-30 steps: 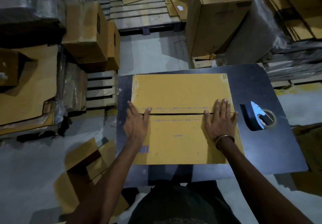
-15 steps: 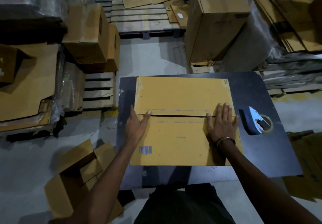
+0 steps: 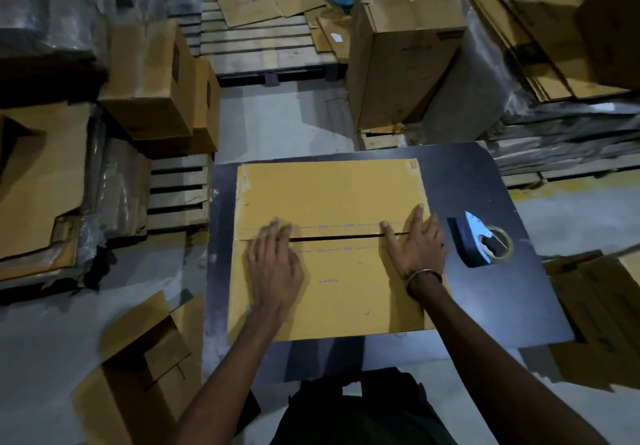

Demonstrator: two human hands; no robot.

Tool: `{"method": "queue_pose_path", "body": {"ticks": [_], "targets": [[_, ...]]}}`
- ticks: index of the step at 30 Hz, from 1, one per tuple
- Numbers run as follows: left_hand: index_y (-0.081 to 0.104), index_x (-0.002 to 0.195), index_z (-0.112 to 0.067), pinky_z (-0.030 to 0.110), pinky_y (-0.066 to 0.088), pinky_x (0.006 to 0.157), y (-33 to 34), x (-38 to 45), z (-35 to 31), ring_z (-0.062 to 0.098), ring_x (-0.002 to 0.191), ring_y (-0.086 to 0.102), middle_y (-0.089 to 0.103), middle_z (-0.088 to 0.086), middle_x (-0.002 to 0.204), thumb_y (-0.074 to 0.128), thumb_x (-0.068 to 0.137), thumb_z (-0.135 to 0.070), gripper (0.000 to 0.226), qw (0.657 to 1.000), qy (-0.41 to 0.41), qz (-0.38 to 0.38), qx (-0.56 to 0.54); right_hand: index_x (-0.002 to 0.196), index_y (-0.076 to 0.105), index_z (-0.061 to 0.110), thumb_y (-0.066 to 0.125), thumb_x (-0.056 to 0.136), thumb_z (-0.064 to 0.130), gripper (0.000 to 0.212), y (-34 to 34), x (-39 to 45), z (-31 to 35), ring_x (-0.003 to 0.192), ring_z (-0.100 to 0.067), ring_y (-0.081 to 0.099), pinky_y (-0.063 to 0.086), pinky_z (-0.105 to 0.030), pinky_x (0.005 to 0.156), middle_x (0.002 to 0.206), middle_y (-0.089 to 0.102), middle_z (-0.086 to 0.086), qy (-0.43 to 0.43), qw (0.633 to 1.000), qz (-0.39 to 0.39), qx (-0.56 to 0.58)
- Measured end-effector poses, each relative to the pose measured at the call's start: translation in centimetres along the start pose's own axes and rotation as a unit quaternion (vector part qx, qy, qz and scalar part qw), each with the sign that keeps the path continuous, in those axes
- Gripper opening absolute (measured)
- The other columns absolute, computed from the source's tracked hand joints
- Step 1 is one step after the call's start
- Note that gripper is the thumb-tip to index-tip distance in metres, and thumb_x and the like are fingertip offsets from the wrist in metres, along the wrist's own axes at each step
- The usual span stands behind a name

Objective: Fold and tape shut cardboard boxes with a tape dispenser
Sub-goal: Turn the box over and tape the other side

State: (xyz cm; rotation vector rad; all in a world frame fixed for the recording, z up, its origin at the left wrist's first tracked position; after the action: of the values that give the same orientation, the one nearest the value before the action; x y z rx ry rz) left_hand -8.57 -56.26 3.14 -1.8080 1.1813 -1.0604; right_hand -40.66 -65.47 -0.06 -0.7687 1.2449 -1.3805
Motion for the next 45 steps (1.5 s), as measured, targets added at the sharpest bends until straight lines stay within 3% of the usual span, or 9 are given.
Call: {"method": "queue_pose_path", "body": {"ticks": [4,8,15,19,23,26,34,41,45], "targets": [[0.065,0.139,-0.02,0.051,0.033,0.12,3.7,1.8,-6.7,0.027,0.145,0.047,0.054,0.007,0.155,0.055,0.095,-0.02,0.045,0.996,0.053,0.055,-0.036,0.165,-0.006,0.022,0.031,0.091,0.086,0.104,-1.4,-0.9,-3.4,0.129,-0.04,0.057,0.05,-0.049,0.094,0.159,0.044,-0.016,0.054,0.994,0.043,0.08],[0.066,0.139,-0.019,0.051,0.038,0.116,7.5,6.6,-12.8,0.031,0.142,0.051,0.057,0.009,0.153,0.056,0.099,-0.031,0.043,0.99,0.073,0.108,-0.061,0.163,0.018,0.019,0.02,0.094,0.084,0.095,-0.2,-3.2,-6.4,0.124,-0.037,0.06,0.049,-0.045,0.095,0.147,0.057,-0.014,0.081,0.989,0.081,0.098],[0.042,0.16,-0.026,0.05,0.02,0.126,13.2,14.5,-20.6,0.028,0.16,0.022,0.029,0.008,0.172,0.046,0.095,-0.071,0.079,0.977,0.086,0.193,-0.006,0.125,0.055,0.032,0.018,0.096,0.081,0.067,-2.1,0.9,-9.4,0.081,-0.023,0.07,0.052,-0.035,0.061,0.086,0.072,0.002,-0.104,0.994,0.019,0.037],[0.018,0.168,-0.034,0.058,-0.001,0.128,16.0,14.5,-20.3,0.024,0.164,-0.003,0.004,0.003,0.177,0.037,0.089,-0.09,0.099,0.963,0.055,0.253,0.072,0.114,0.067,0.027,0.028,0.1,0.074,0.063,-2.3,4.6,-14.8,0.096,-0.024,0.068,0.055,-0.037,0.068,0.099,0.072,-0.001,-0.12,0.99,-0.009,0.07],[0.018,0.168,-0.035,0.057,-0.005,0.129,16.0,14.3,-20.1,0.021,0.163,-0.004,0.007,0.0,0.177,0.029,0.087,-0.094,0.101,0.969,0.044,0.232,0.074,0.105,0.065,0.011,0.063,0.097,0.044,0.034,-3.4,8.9,-19.5,0.099,-0.031,0.064,0.059,-0.044,0.078,0.105,0.068,-0.012,-0.039,0.995,-0.064,0.062],[0.018,0.167,-0.037,0.057,-0.005,0.13,16.2,14.4,-19.8,0.019,0.163,-0.003,0.009,-0.002,0.177,0.027,0.083,-0.096,0.103,0.971,0.033,0.229,0.058,0.115,0.063,0.001,0.077,0.09,0.031,0.041,-1.9,10.7,-20.6,0.103,-0.037,0.065,0.055,-0.044,0.084,0.113,0.068,-0.019,0.026,0.999,-0.003,0.048],[0.022,0.166,-0.036,0.058,0.006,0.13,15.2,14.3,-20.1,0.023,0.162,0.011,0.02,0.001,0.175,0.036,0.087,-0.093,0.099,0.971,0.02,0.22,0.091,0.122,0.044,0.008,0.081,0.086,0.036,0.059,0.5,11.8,-21.9,0.097,-0.039,0.067,0.059,-0.043,0.07,0.115,0.064,-0.019,0.133,0.983,0.052,0.116],[0.018,0.167,-0.034,0.063,0.002,0.127,16.0,13.8,-19.6,0.026,0.162,0.008,0.016,0.004,0.176,0.033,0.086,-0.094,0.102,0.968,0.005,0.235,0.084,0.093,0.071,0.002,0.082,0.084,0.031,0.033,-0.4,13.2,-22.7,0.082,-0.033,0.069,0.048,-0.03,0.063,0.094,0.074,-0.019,0.21,0.961,0.054,0.174],[0.037,0.161,-0.03,0.059,0.009,0.127,15.5,14.7,-20.2,0.027,0.161,0.015,0.024,0.006,0.173,0.061,0.088,-0.077,0.09,0.974,-0.041,0.222,0.007,0.08,0.073,-0.005,0.087,0.076,0.05,0.057,-1.7,14.9,-23.0,0.076,-0.032,0.067,0.048,-0.034,0.068,0.084,0.072,-0.023,0.238,0.914,0.094,0.314]]}}
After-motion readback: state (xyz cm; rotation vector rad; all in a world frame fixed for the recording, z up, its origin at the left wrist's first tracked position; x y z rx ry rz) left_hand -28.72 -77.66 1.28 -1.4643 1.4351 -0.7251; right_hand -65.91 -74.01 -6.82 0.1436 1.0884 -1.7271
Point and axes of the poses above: each hand's wrist, its own x-axis towards the middle knuckle, its own y-axis out of the palm, z = x × y, the point moved 10 cm from there along x, towards the middle knuckle
